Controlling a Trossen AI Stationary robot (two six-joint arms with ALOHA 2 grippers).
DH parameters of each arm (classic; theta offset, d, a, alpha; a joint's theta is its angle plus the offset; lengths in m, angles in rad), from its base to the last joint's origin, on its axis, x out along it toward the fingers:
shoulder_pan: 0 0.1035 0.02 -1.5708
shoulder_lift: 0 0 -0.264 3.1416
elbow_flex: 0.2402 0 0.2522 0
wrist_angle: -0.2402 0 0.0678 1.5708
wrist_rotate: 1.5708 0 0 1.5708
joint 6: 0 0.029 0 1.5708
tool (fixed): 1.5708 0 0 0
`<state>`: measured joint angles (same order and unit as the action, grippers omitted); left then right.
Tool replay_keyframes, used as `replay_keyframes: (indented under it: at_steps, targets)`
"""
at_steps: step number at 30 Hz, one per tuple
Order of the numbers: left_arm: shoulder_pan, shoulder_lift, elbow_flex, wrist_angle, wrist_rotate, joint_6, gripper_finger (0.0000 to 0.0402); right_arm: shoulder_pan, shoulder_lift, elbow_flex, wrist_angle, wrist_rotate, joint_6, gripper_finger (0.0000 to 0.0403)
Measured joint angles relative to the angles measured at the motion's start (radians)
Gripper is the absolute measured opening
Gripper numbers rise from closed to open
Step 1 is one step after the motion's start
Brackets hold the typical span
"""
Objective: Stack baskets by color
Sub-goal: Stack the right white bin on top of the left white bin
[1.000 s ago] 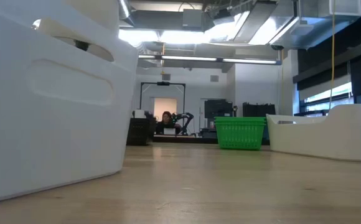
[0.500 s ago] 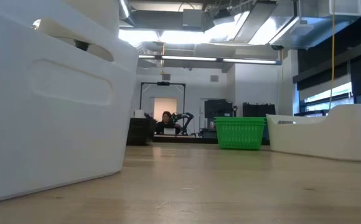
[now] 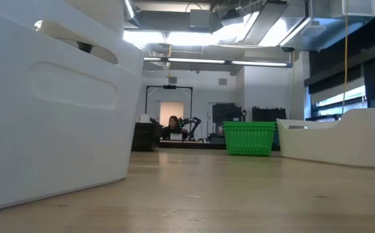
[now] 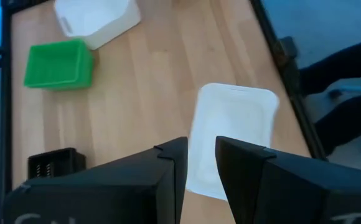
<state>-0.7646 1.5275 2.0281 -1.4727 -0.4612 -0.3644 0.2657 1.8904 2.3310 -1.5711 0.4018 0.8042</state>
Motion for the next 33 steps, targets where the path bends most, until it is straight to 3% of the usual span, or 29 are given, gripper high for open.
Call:
replay_keyframes:
  at_steps: [5, 12, 17, 25, 29, 33]
  targets:
    - [-0.034, 0.002, 0.0, 0.0, 0.0, -0.002, 0.0075, -0.027, -0.003, 0.0, 0.0, -0.054, -0.051, 0.0117]
    - [-0.067, 0.001, 0.0, 0.0, 0.0, -0.026, 0.0075, -0.026, -0.045, -0.024, 0.005, 0.002, -0.078, 0.0117]
    - [-0.094, 0.001, 0.0, 0.0, 0.001, -0.026, 0.0075, -0.025, -0.157, -0.269, -0.001, 0.008, 0.017, 0.0117]
    - [-0.096, 0.001, 0.0, 0.0, -0.01, -0.022, 0.0075, -0.038, -0.319, -0.633, 0.034, -0.002, 0.355, 0.0117]
    - [-0.095, 0.001, 0.0, 0.0, -0.037, -0.019, 0.0075, -0.077, -0.364, -0.787, 0.067, -0.092, 0.492, 0.0117]
    - [-0.095, 0.001, 0.0, -0.001, -0.081, -0.018, 0.0075, -0.127, -0.366, -0.935, 0.15, -0.183, 0.475, 0.0117]
